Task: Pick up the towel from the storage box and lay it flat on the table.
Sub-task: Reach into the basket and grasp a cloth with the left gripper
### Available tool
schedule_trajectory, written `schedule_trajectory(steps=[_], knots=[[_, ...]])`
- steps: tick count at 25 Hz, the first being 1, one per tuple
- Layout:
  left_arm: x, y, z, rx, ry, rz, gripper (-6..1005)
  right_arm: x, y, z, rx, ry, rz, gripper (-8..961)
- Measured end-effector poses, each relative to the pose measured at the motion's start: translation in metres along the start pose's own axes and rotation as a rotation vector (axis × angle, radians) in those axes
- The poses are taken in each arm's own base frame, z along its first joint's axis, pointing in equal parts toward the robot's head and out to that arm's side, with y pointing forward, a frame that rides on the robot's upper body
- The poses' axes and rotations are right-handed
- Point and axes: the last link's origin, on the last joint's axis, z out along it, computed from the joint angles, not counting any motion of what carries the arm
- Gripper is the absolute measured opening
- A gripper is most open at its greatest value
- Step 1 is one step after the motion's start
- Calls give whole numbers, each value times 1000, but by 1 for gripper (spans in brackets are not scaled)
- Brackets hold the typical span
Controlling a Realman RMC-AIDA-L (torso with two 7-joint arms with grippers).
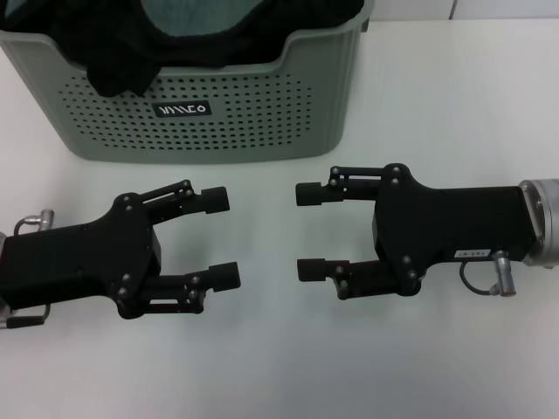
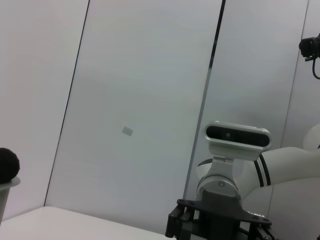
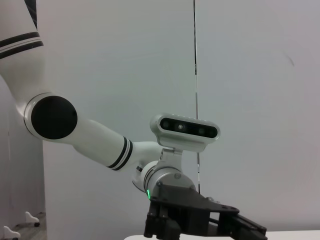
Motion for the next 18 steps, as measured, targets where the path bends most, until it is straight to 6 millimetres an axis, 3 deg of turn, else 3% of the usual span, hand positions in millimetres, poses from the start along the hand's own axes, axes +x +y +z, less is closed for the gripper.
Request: schedule_trajectory(steps=[11,18], knots=[[2,-2,-3,27,23,11,879,7,1,-2,18,6,22,735],[34,-34,-31,375,284,127,878,16,-1,-3,55,19,33,734]])
